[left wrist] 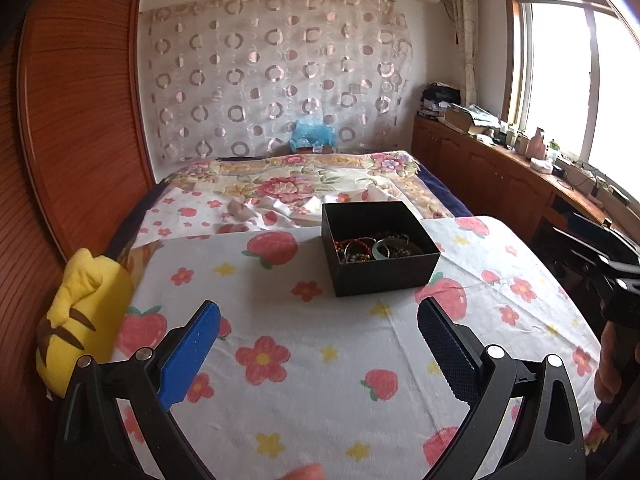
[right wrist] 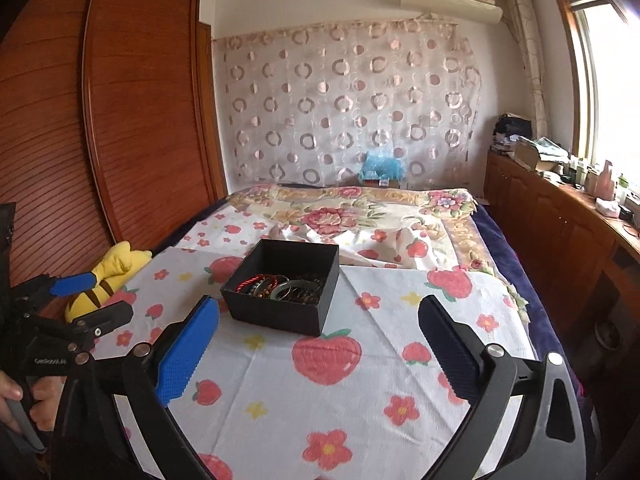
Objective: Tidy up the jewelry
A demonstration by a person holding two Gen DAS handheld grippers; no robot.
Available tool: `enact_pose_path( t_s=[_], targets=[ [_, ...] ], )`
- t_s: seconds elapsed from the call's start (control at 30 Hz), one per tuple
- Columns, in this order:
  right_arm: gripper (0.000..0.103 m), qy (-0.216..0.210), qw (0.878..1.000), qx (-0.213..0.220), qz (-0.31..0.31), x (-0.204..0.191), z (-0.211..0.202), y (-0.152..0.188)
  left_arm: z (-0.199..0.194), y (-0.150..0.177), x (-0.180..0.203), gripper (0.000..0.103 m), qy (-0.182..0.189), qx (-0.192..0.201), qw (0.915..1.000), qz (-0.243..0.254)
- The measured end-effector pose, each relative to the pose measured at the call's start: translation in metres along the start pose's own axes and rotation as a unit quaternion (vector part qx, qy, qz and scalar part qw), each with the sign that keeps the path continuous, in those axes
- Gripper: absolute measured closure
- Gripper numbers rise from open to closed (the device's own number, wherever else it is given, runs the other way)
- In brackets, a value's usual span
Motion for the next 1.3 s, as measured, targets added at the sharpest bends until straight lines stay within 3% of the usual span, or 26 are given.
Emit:
enact_pose_path(
  t_s=[1.3],
  targets=[
    [0.003, 0.012, 1.0, 0.011, 0.0, -0.012, -0.022, 0.01, -0.02, 0.003, 0.007, 0.008, -0.001, 0.021, 0.9998, 0.004]
  ],
)
Point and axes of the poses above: each gripper's, at about its wrist camera, not at the fingertips, and z roughly the way its jaws point, x to its right, y to its underside, the point moved 10 cm from there along z, roughly the way its jaws point, and after that the axes turned 14 degrees about y, right-handed, at the moved point
